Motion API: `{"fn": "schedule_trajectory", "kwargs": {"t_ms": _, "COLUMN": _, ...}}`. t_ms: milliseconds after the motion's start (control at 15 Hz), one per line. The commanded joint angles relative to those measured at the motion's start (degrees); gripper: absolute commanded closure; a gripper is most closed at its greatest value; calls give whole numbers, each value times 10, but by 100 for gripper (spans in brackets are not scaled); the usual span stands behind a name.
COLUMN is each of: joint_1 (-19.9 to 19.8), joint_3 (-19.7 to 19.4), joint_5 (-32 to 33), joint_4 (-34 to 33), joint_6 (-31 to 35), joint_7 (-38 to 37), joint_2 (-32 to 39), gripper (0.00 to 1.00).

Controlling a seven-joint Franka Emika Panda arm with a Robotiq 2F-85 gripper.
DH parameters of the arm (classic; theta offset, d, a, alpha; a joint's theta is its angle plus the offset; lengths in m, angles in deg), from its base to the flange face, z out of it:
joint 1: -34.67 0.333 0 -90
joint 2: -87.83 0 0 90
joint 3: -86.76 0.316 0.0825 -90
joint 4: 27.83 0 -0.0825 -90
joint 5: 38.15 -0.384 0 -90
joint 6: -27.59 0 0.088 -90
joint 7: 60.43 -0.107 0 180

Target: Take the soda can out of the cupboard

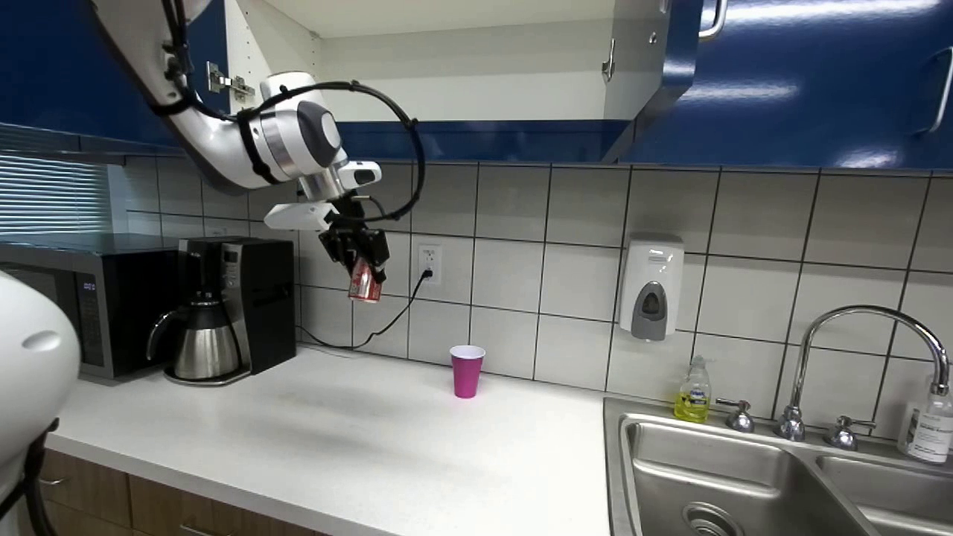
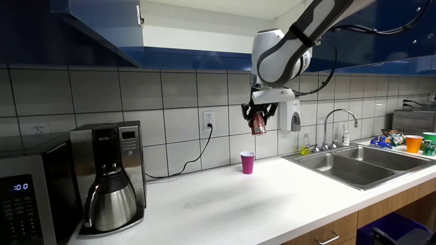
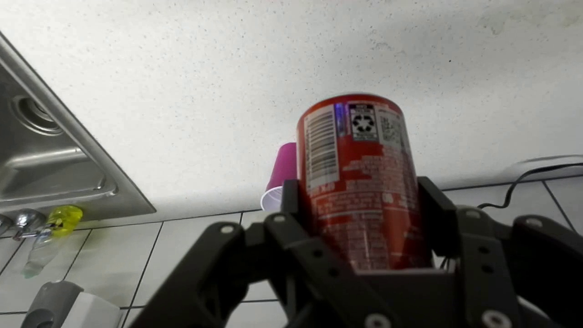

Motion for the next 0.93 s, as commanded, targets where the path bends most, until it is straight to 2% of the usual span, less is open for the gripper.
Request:
{"fn": "schedule_trajectory", "kwargs": {"t_ms": 0, "joint_1": -20, "joint_3": 4, "joint_5": 63, "joint_4": 1, "joint_6": 65, "joint_7": -57, "joint_2": 53, "gripper": 62}}
{"fn": "schedule_trajectory", "kwargs": {"t_ms": 333, "joint_1": -23, "joint_3": -15, "joint_5": 179, "joint_4": -14, "joint_6": 123, "joint_7": -148, "joint_2": 142, "gripper": 62}}
{"fn": "schedule_trajectory", "kwargs": {"t_ms": 867, "joint_1": 12, "joint_3": -66, "joint_5": 354, "joint_4": -76, "joint_6": 165, "joint_7": -296, "joint_2": 263, "gripper": 62}}
